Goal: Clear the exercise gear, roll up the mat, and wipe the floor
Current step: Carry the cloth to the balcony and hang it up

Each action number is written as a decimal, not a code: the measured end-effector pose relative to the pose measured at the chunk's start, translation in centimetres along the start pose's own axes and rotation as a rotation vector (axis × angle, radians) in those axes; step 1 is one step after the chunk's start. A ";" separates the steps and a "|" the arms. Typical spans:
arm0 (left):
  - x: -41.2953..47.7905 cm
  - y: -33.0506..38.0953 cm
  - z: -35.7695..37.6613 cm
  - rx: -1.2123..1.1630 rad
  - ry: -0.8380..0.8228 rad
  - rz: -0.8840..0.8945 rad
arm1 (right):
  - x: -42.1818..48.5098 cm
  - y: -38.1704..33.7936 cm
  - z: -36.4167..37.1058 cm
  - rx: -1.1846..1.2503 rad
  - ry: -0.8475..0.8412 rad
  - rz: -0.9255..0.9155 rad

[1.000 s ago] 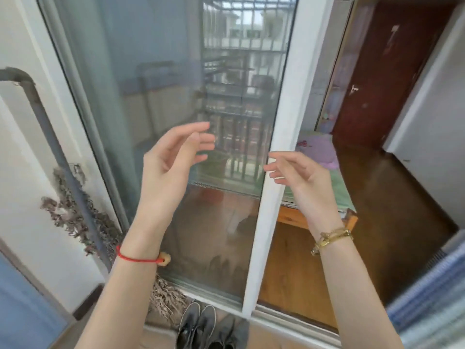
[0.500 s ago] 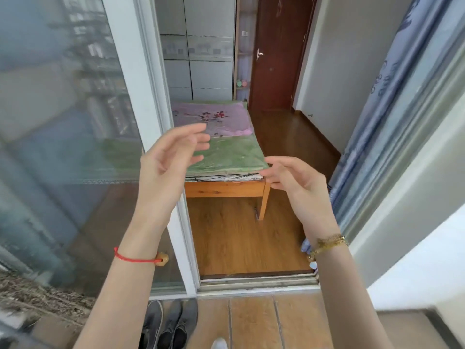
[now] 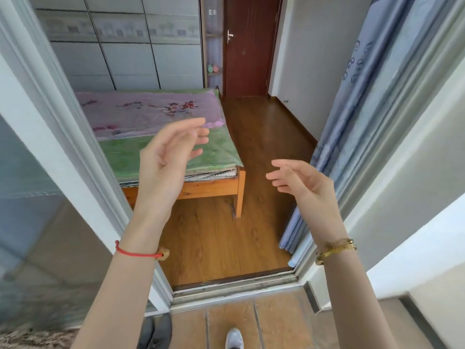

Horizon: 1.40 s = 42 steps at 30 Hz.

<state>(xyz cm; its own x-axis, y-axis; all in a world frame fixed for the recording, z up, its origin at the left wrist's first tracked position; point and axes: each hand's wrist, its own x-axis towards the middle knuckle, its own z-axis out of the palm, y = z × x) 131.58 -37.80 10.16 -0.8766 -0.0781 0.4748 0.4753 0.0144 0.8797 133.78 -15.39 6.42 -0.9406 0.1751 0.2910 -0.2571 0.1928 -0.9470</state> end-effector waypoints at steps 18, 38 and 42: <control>21.4 -13.5 13.9 -0.023 -0.014 -0.108 | 26.3 9.8 -4.3 -0.032 -0.037 0.019; 48.1 -25.0 29.3 -0.030 0.080 -0.118 | 60.4 16.2 -9.2 -0.032 -0.136 0.061; 52.3 -27.8 30.4 -0.025 0.075 -0.122 | 65.1 18.3 -8.8 -0.039 -0.120 0.077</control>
<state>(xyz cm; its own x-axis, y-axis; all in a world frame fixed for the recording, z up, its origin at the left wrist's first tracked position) 70.18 -12.00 11.25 -0.9202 -0.1523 0.3606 0.3682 -0.0241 0.9294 69.78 8.05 9.29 -0.9775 0.0749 0.1971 -0.1765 0.2209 -0.9592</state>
